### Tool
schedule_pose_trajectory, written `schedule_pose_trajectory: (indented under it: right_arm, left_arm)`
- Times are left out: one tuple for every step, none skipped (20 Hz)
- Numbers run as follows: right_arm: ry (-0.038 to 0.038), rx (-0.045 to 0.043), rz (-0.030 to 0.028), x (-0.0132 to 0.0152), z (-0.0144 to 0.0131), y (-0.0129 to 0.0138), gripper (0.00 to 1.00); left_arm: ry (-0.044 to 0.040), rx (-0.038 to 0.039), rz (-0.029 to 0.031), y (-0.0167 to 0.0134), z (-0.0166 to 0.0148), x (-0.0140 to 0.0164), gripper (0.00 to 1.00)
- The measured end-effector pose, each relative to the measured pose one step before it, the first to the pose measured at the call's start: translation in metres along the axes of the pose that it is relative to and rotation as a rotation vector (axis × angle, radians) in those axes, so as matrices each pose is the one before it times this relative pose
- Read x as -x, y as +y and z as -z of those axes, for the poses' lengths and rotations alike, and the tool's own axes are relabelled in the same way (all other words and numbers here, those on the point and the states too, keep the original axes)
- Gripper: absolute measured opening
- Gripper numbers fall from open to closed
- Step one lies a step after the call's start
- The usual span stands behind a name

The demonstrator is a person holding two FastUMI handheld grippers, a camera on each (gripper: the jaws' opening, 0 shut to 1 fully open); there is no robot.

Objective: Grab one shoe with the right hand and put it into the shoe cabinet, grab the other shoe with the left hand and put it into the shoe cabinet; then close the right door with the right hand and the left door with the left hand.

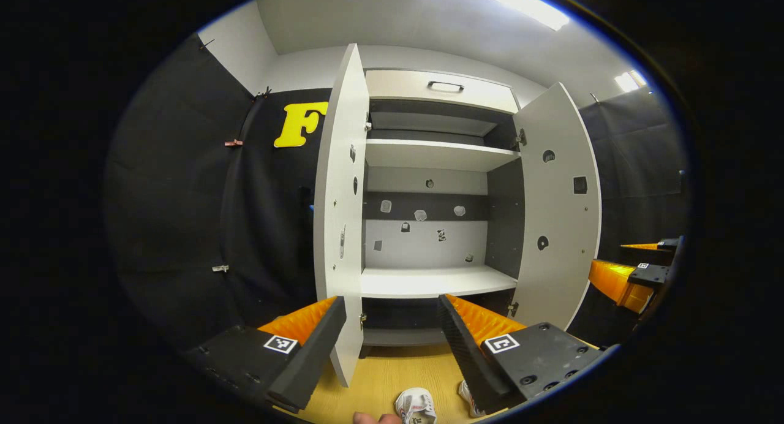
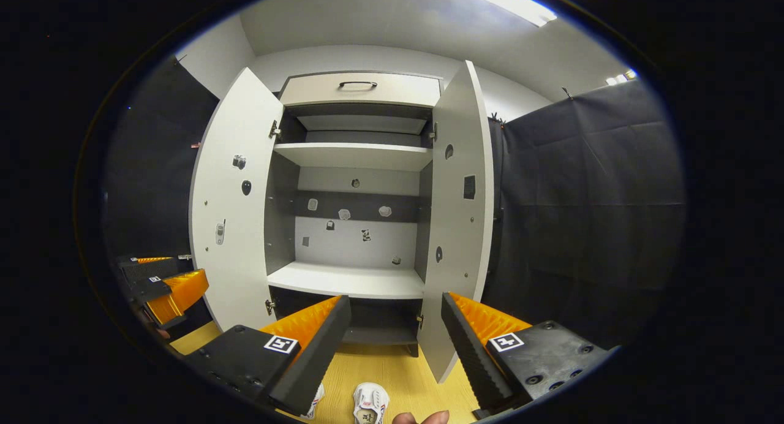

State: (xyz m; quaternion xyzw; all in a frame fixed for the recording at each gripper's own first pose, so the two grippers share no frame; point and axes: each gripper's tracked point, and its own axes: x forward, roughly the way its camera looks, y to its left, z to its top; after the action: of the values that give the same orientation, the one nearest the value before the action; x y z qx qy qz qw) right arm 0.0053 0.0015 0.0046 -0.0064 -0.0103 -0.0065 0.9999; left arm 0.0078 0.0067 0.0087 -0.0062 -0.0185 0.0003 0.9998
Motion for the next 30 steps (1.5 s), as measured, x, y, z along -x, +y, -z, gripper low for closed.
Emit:
schedule_pose_trajectory:
  right_arm:
    - [0.00201, -0.00416, -0.00364, 0.00048, 0.00089, 0.00134, 0.97]
    - [0.00009, -0.00369, -0.00512, -0.0002, 0.00043, 0.00125, 0.97]
    - [0.00149, -0.00203, -0.00517, -0.00024, 0.00104, 0.0016, 0.97]
    - [0.00306, -0.00164, -0.00778, -0.00018, 0.00157, 0.00189, 0.97]
    - [0.00439, -0.00027, -0.00539, -0.00078, 0.00161, 0.00177, 0.97]
    - [0.00934, -0.00065, -0.00713, -0.0011, 0.00303, 0.00146, 0.97]
    - [0.01516, -0.00258, -0.00943, -0.00067, 0.00535, 0.00298, 0.97]
    - [0.02053, -0.00542, -0.00858, -0.00046, 0.00724, 0.00235, 0.97]
    - [0.02194, -0.00855, -0.01042, -0.0001, 0.00831, 0.0029, 0.97]
    - [0.02667, -0.00627, -0.00992, -0.00052, 0.01119, 0.00332, 0.97]
    - [0.03087, -0.00172, -0.0122, -0.00029, 0.01307, 0.00304, 0.97]
    - [0.03733, -0.00178, -0.01474, 0.00006, 0.01649, 0.00356, 0.97]
    - [0.04258, -0.00718, -0.0189, -0.00175, 0.01757, 0.00522, 0.97]
    - [0.04793, -0.0132, -0.01769, -0.00155, 0.02053, 0.00476, 0.98]
    - [0.04597, -0.01537, -0.01459, -0.00235, 0.01963, 0.00438, 0.98]
    - [0.0426, -0.01165, -0.01121, -0.00389, 0.02142, 0.00181, 0.98]
    - [0.03751, -0.00412, -0.00821, -0.00332, 0.02007, 0.00152, 0.98]
    - [0.03939, 0.00196, -0.00268, -0.0053, 0.02228, -0.00045, 0.98]
    - [0.04082, 0.00451, -0.00587, -0.00555, 0.02012, 0.0003, 0.98]
    - [0.03941, 0.00126, -0.00682, -0.006, 0.02148, 0.00051, 0.98]
    - [0.03451, -0.00522, -0.00541, -0.00559, 0.01693, 0.00037, 0.98]
    - [0.02977, -0.00804, -0.00653, -0.0061, 0.01673, 0.0006, 0.98]
    - [0.03011, -0.00925, -0.00503, -0.00698, 0.01596, 0.00022, 0.98]
    - [0.03034, -0.00948, -0.0027, -0.00858, 0.01511, -0.00072, 0.97]
    - [0.02329, -0.00492, 0.0001, -0.00875, 0.0128, -0.00128, 0.97]
    - [0.0191, -0.0022, 0.0042, -0.0092, 0.01137, -0.00204, 0.97]
    - [0.02273, -0.0051, 0.00229, -0.00925, 0.01102, -0.00139, 0.98]
    - [0.01818, -0.00681, 0.00128, -0.01042, 0.00944, -0.00135, 0.97]
    - [0.0188, -0.01324, -0.00154, -0.01023, 0.00834, 0.0001, 0.94]
    - [0.02138, -0.01259, -0.00083, -0.00993, 0.00969, -0.00128, 0.9]
  left_arm:
    - [-0.00507, -0.00579, -0.00523, 0.00202, -0.0011, 0.00007, 0.95]
    - [-0.00268, -0.00595, -0.00561, 0.00203, -0.0006, 0.00055, 0.95]
    - [-0.00268, -0.00554, -0.00481, 0.00224, -0.00054, 0.00124, 0.95]
    - [-0.0006, -0.00457, -0.00737, 0.00256, -0.00115, 0.00155, 0.95]
    - [-0.00304, -0.00236, -0.0088, 0.00267, 0.00071, 0.00113, 0.94]
    - [-0.00143, 0.00003, -0.0078, 0.00274, -0.00074, 0.00115, 0.94]
    - [0.0004, 0.00096, -0.00501, 0.00232, 0.00161, 0.00134, 0.94]
    - [0.00182, 0.00027, -0.00432, 0.00172, 0.00085, 0.0013, 0.95]
    - [-0.00096, 0.00037, -0.00508, 0.00299, 0.00114, 0.00128, 0.95]
    - [-0.00067, -0.00127, -0.00412, 0.00206, -0.00035, 0.00144, 0.95]
    - [-0.00189, -0.00248, -0.00505, 0.00184, 0.00152, 0.00033, 0.95]
    - [-0.00127, -0.00211, -0.00368, 0.00161, 0.00055, 0.00101, 0.95]
    - [0.001, 0.00041, -0.00355, 0.00182, 0.00235, 0.00155, 0.95]
    - [0.00294, 0.00376, -0.00283, 0.00111, 0.00154, 0.00088, 0.95]
    - [0.00509, 0.0056, -0.0036, 0.00078, 0.00288, 0.00111, 0.95]
    - [0.00718, 0.00314, -0.00662, 0.00157, 0.00217, 0.0016, 0.95]
    - [0.00501, 0.00029, -0.00475, 0.0014, 0.00283, 0.00108, 0.95]
    - [0.00508, -0.00255, -0.0066, 0.00176, 0.00151, 0.00106, 0.94]
    - [0.00514, -0.00267, -0.00527, 0.00172, 0.00377, 0.0009, 0.95]
    - [0.00647, -0.0011, -0.00423, 0.00074, 0.00276, 0.00023, 0.95]
    - [0.00795, -0.00068, -0.00442, 0.00129, 0.00311, 0.00027, 0.95]
    - [0.00531, -0.0006, -0.00334, 0.00127, 0.0023, 0.00061, 0.95]
    - [0.0043, -0.00186, -0.00278, 0.00085, 0.00292, -0.0001, 0.95]
    - [0.00394, -0.00309, -0.00119, 0.0001, 0.00106, 0.0004, 0.95]
    - [0.00331, -0.00306, -0.0031, 0.00067, 0.00322, -0.00006, 0.95]
    - [0.00447, -0.00148, -0.00134, 0.00091, 0.00231, 0.00002, 0.95]
    - [0.00529, -0.00069, 0.0003, -0.00053, 0.00383, 0.00013, 0.95]
    - [0.00808, -0.00144, 0.00128, -0.00068, 0.00248, -0.00083, 0.94]
    - [0.00724, -0.00264, -0.00005, 0.00015, 0.00323, -0.00065, 0.95]
    - [0.00493, -0.00292, -0.00217, 0.00078, 0.00189, -0.00008, 0.95]
